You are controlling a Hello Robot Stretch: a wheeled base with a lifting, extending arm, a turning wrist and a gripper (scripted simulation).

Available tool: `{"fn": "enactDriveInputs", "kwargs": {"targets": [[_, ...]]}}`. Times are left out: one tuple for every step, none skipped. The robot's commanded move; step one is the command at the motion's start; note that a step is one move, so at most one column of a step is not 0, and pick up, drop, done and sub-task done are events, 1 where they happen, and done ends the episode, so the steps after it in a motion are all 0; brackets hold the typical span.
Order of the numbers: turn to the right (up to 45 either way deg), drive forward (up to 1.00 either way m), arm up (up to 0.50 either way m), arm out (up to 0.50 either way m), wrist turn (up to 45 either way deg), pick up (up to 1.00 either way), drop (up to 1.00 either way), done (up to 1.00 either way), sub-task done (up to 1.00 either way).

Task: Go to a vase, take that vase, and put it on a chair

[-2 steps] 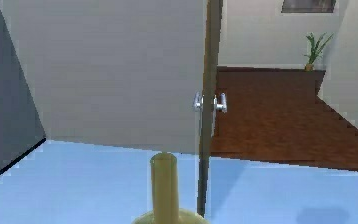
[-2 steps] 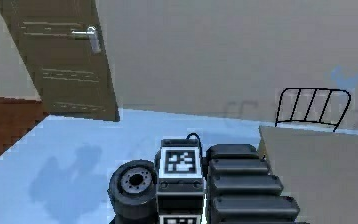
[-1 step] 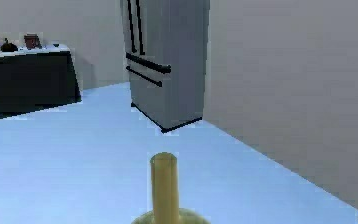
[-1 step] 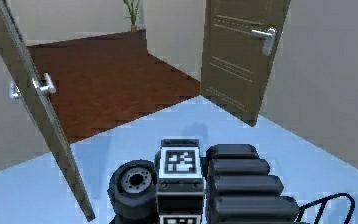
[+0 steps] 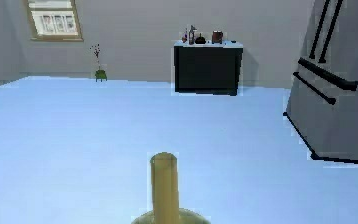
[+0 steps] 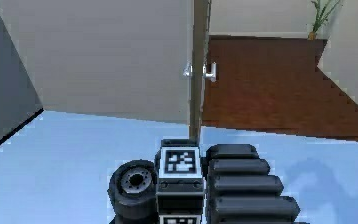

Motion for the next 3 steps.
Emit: {"fn": "enactDriveInputs", "kwargs": {"targets": [[-45.0, 0.00, 0.00, 0.00, 0.0, 0.00, 0.00, 0.00, 0.00], [-6.0, 0.00, 0.00, 0.00, 0.0, 0.00, 0.00, 0.00, 0.00], [45.0, 0.00, 0.00, 0.00, 0.0, 0.00, 0.00, 0.00, 0.00]]}}
